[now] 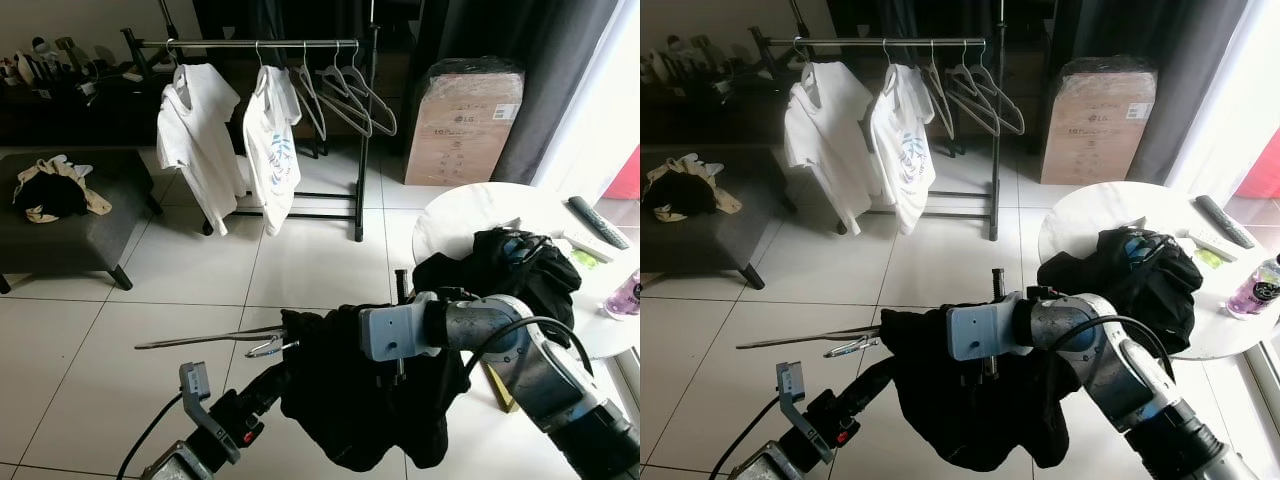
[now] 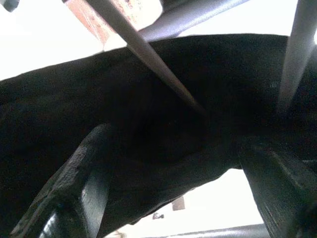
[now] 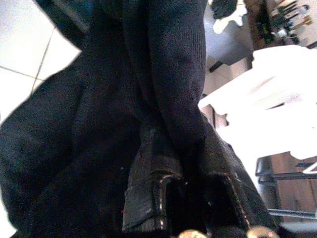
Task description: Hang hanger
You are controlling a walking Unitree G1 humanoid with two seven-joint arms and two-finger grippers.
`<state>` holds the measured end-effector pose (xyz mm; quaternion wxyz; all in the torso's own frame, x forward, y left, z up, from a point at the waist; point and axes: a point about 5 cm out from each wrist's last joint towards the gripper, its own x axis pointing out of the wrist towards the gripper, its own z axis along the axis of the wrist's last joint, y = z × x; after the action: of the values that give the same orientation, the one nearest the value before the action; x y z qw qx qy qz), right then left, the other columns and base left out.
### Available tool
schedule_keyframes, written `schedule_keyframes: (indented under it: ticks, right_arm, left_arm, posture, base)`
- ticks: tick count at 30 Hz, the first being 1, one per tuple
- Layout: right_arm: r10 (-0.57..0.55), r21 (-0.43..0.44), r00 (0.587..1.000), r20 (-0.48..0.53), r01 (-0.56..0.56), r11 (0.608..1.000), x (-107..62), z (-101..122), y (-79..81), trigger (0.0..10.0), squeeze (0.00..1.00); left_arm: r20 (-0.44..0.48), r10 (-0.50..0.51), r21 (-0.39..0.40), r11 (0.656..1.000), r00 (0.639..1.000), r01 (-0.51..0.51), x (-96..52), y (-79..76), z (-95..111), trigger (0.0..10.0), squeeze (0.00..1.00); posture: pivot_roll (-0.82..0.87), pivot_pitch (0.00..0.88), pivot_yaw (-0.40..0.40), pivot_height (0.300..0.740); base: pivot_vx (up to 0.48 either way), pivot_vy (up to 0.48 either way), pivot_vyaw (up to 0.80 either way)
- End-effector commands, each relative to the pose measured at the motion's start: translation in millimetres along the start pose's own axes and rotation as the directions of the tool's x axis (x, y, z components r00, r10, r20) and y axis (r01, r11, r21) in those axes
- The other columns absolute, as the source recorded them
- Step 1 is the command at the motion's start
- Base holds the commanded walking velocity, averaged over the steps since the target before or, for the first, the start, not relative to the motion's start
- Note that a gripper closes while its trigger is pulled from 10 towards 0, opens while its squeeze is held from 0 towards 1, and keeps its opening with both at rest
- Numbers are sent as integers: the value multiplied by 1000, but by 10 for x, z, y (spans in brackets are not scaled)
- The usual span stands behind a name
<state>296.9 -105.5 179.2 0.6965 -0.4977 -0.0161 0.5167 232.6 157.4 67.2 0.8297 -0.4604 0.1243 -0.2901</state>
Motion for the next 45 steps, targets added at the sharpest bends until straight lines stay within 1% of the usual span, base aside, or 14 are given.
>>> schedule_keyframes:
  ticks: [1, 10, 14, 15, 20, 25, 28, 32, 33, 34, 36, 38, 41, 45]
  right_arm:
    - [9, -24, 999, 43, -8, 1000, -19, 113, 5, 10000, 0]
    - [18, -29, 998, 54, -17, 999, -47, 182, 18, 10000, 0]
    - [20, -32, 998, 68, -18, 999, -56, 232, 15, 10000, 0]
    - [27, -35, 997, 69, -25, 999, -62, 247, 17, 10000, 0]
    - [29, -40, 997, 73, -26, 999, -71, 278, 5, 10000, 0]
    - [34, -52, 996, 84, -30, 998, -80, 336, -9, 10000, 0]
    - [37, -66, 994, 99, -31, 997, -92, 403, -24, 10000, 0]
    - [50, -70, 991, 126, -42, 997, -103, 489, -20, 10000, 0]
    - [61, -72, 988, 142, -51, 996, -103, 532, -5, 10000, 0]
    - [61, -72, 988, 142, -51, 996, -103, 532, -5, 10000, 0]
    - [72, -70, 984, 165, -61, 996, -103, 591, 7, 10000, 0]
    - [72, -69, 983, 167, -61, 996, -104, 596, 7, 10000, 0]
    - [69, -67, 984, 161, -59, 996, -107, 585, 2, 10000, 0]
    - [31, -43, 993, 118, -26, 999, -120, 494, -67, 10000, 0]
  left_arm:
    - [3, 33, -20, 999, 999, -33, -21, 32, -6, 10000, 0]
    - [0, 92, -45, 995, 996, -92, -2, 95, 0, 10000, 0]
    - [-58, 174, -30, 984, 983, -176, 14, 188, -49, 10000, 0]
    - [-89, 250, -29, 967, 964, -254, 15, 278, -89, 10000, 0]
    - [-74, 275, -53, 959, 959, -279, 13, 328, -65, 10000, 0]
    - [-124, 307, -9, 951, 944, -310, 30, 352, -65, 10000, 0]
    - [-179, 355, 80, 935, 918, -346, 90, 363, -65, 10000, 0]
    - [-218, 441, 102, 897, 870, -429, 150, 416, -47, 10000, 0]
    - [-232, 484, 107, 875, 844, -472, 165, 454, -34, 10000, 0]
    - [-232, 484, 107, 875, 844, -472, 165, 454, -34, 10000, 0]
    - [-248, 534, 164, 845, 808, -508, 182, 483, -11, 10000, 0]
    - [-244, 548, 173, 836, 800, -520, 186, 491, 1, 10000, 0]
    - [-209, 621, 208, 783, 755, -587, 171, 538, 62, 10000, 0]
    - [-141, 735, 274, 672, 663, -688, 92, 632, 169, 10000, 0]
  posture:
    - [-55, 166, 21, 740]
    - [-56, 165, 24, 740]
    - [-59, 165, 26, 740]
    - [-58, 165, 27, 740]
    - [-58, 166, 26, 740]
    - [-58, 167, 27, 740]
    - [-60, 166, 28, 740]
    - [-60, 166, 29, 740]
    - [-62, 166, 29, 740]
    - [-62, 166, 29, 740]
    - [-62, 166, 30, 740]
    - [-62, 166, 30, 740]
    - [-60, 166, 30, 740]
    - [-59, 167, 30, 740]
  base:
    - [0, 0, 0]
    - [0, 0, 0]
    - [0, 0, 0]
    - [0, 0, 0]
    - [0, 0, 0]
    - [0, 0, 0]
    - [0, 0, 0]
    - [0, 0, 0]
    - [0, 0, 0]
    - [0, 0, 0]
    - [0, 0, 0]
    - [0, 0, 0]
    - [0, 0, 0]
    - [0, 0, 0]
